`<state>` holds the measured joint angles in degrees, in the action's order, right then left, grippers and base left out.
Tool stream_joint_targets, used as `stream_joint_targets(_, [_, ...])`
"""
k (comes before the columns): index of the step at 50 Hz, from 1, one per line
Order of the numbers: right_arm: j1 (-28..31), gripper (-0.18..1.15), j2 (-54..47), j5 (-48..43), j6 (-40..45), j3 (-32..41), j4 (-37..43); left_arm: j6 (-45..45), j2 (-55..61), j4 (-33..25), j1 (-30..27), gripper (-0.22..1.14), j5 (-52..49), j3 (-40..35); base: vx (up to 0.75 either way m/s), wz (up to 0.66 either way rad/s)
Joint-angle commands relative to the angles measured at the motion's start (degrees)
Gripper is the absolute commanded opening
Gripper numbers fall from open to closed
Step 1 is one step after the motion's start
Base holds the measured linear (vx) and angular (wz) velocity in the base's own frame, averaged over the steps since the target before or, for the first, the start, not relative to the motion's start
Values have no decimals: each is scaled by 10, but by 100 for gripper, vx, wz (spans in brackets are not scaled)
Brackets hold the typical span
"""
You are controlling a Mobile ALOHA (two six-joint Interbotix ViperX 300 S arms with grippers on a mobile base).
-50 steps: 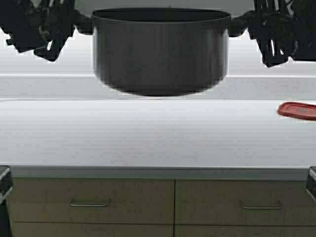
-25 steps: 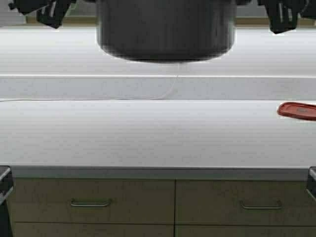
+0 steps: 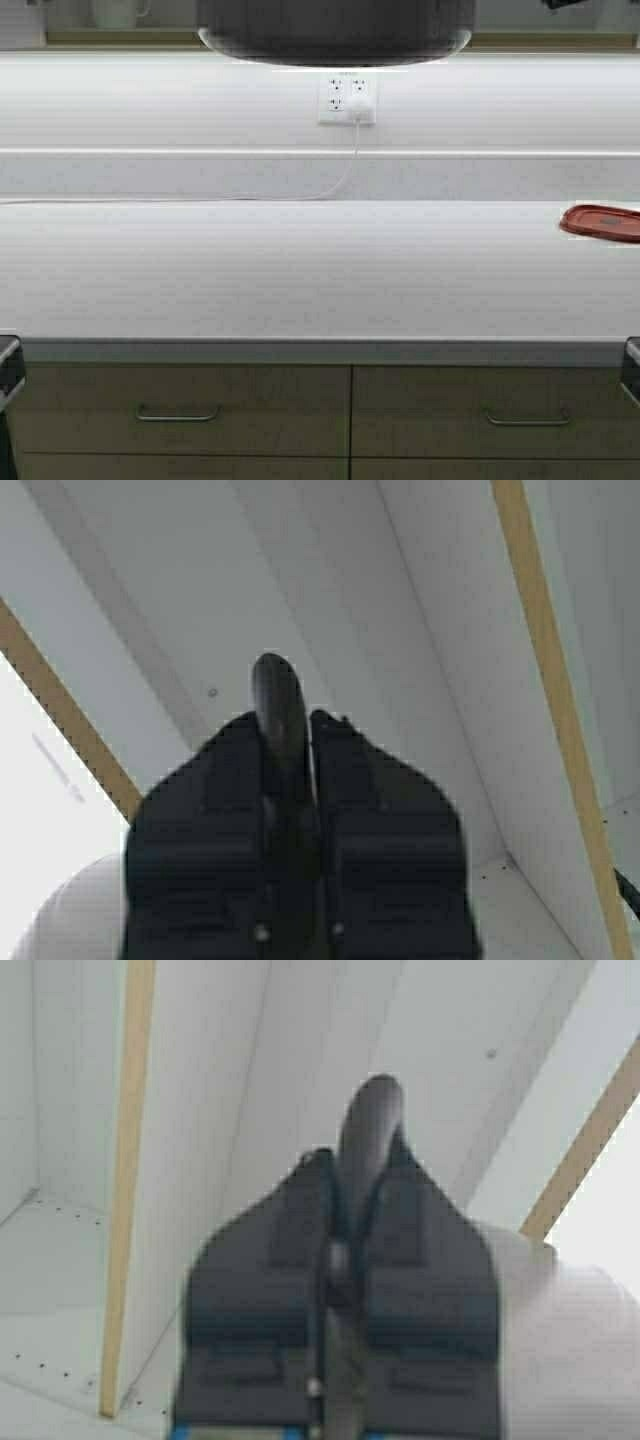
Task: Open the cabinet, put the pot inside, then close it
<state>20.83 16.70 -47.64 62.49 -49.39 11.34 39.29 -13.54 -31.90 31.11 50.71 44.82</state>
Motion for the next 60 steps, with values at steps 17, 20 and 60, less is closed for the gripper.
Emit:
stream_joint_targets(17, [35,7,20,69,-12,110,-10,-61,-12,-9,32,2,-22,-82,10,-2])
stream_joint_targets(20, [36,7,21,77,-14,114,-10,-61,-11,-10,32,2,-26,-88,15,0])
stream_joint_targets(60, [15,8,-1,127,-22,171,-2,-60,25,-11,27,2,-97,-192,17,-1])
